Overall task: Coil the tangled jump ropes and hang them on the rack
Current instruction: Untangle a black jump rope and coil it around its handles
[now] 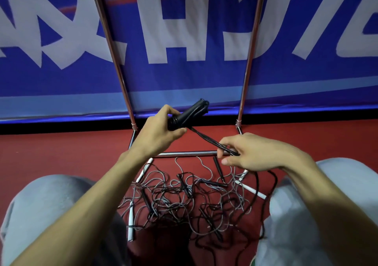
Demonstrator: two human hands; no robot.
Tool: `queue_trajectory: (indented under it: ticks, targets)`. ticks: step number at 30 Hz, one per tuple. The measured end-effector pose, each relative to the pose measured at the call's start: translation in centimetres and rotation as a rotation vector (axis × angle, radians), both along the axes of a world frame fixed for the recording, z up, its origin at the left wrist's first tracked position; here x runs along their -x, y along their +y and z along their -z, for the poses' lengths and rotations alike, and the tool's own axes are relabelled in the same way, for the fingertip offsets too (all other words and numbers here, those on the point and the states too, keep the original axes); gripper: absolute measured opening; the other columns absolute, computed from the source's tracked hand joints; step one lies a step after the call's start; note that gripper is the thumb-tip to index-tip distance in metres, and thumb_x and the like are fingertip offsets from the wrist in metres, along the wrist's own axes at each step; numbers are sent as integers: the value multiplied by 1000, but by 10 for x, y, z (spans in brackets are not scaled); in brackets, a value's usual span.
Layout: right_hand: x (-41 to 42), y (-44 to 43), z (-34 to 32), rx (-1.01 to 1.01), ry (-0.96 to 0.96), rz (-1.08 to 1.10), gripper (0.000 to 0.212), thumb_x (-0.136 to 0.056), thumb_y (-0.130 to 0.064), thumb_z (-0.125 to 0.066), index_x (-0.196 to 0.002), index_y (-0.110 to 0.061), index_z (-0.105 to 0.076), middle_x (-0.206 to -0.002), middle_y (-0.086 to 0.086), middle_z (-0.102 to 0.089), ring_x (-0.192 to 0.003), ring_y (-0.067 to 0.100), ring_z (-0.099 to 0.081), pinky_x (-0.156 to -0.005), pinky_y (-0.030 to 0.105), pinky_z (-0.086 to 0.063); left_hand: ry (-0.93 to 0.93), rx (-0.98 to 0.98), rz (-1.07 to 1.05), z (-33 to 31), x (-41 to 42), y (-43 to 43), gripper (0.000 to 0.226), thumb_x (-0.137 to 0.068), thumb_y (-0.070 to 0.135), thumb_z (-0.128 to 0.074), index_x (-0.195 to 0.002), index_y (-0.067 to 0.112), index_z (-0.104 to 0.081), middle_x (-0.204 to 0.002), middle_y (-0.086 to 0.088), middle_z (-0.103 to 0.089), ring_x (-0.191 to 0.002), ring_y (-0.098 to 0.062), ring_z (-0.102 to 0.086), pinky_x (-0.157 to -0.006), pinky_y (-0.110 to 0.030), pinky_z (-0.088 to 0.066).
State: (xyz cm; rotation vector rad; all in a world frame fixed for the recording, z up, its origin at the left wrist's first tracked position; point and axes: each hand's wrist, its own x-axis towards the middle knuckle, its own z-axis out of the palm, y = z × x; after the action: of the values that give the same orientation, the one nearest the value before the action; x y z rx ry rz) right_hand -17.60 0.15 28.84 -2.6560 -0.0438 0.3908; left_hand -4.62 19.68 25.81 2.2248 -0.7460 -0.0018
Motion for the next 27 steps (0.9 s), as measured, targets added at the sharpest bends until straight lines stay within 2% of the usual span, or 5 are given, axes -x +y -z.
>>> queue_trajectory:
  ticks: [7,12,18,22,27]
  targets:
    - [2,3,0,93,-408,-98,11,-95,-29,-51,-89,-27,-60,-69,-6,-61,-64,12,-55,-65,38,-49,-167,-384,188,15,0,-4,41,-75,21,-67,-115,22,-59,-106,0,-65,-96,-24,-61,-78,-34,-49]
    - [-5,-4,7,82,-723,149,13,-90,-33,-60,-97,-27,-70,-85,-6,-71,-86,22,-64,-73,37,-51,-170,-469,399,13,17,-12,30,-68,35,-70,-93,25,-57,-84,8,-62,-79,-20,-59,-69,-36,-50]
    - [-11,-6,9,-3,-839,460,29,-76,-53,-70,-77,-24,-69,-67,-6,-66,-71,18,-59,-63,32,-45,-193,-370,453,2,38,-18,68,-62,83,-51,-78,17,-52,-58,0,-52,-55,-18,-47,-51,-30,-32]
    - [-13,-2,6,-143,-849,601,45,-65,-56,-78,-59,-18,-55,-49,-8,-50,-55,15,-47,-57,32,-40,-128,-226,438,-1,42,-15,61,-70,74,-56,-72,13,-53,-56,-9,-48,-54,-21,-41,-52,-35,-34]
    - [-21,-10,7,-517,-654,665,36,-74,-42,-77,-60,-13,-60,-47,-9,-45,-49,6,-37,-52,25,-30,224,121,456,-19,43,-9,15,-85,23,-65,-83,9,-59,-59,-1,-61,-48,-13,-54,-46,-20,-41]
